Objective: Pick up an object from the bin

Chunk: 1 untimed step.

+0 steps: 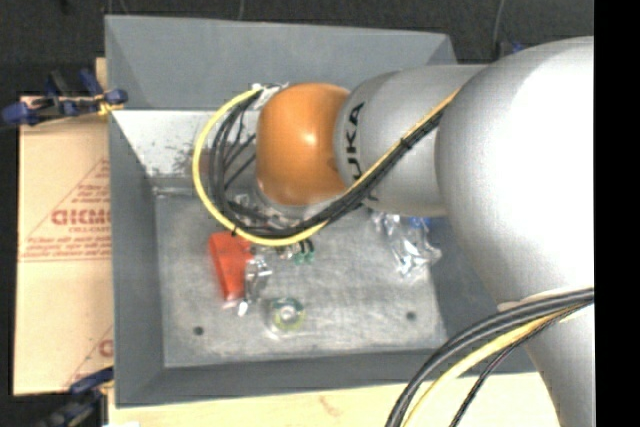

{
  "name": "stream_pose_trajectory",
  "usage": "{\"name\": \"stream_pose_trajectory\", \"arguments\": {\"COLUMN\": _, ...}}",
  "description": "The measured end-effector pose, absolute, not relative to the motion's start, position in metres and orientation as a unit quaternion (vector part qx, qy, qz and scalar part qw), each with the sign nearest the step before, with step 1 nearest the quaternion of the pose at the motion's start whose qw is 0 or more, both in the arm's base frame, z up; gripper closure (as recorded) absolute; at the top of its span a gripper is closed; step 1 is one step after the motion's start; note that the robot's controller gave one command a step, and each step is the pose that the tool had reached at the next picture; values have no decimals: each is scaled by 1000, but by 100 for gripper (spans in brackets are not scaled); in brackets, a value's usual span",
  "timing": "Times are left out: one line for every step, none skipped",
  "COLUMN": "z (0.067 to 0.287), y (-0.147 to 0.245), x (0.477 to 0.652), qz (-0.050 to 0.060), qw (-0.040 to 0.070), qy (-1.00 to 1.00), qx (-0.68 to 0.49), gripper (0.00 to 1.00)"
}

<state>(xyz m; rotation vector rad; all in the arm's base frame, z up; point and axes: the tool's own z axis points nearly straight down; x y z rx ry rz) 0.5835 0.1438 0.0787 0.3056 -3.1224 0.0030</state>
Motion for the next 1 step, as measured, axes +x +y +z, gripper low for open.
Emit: {"name": "stream_pose_trajectory", "arguments": {"z": 83, "y": 146, "x": 586, "qz": -1, "qw": -1, "qy": -995, "qx": 96, "gripper": 100}}
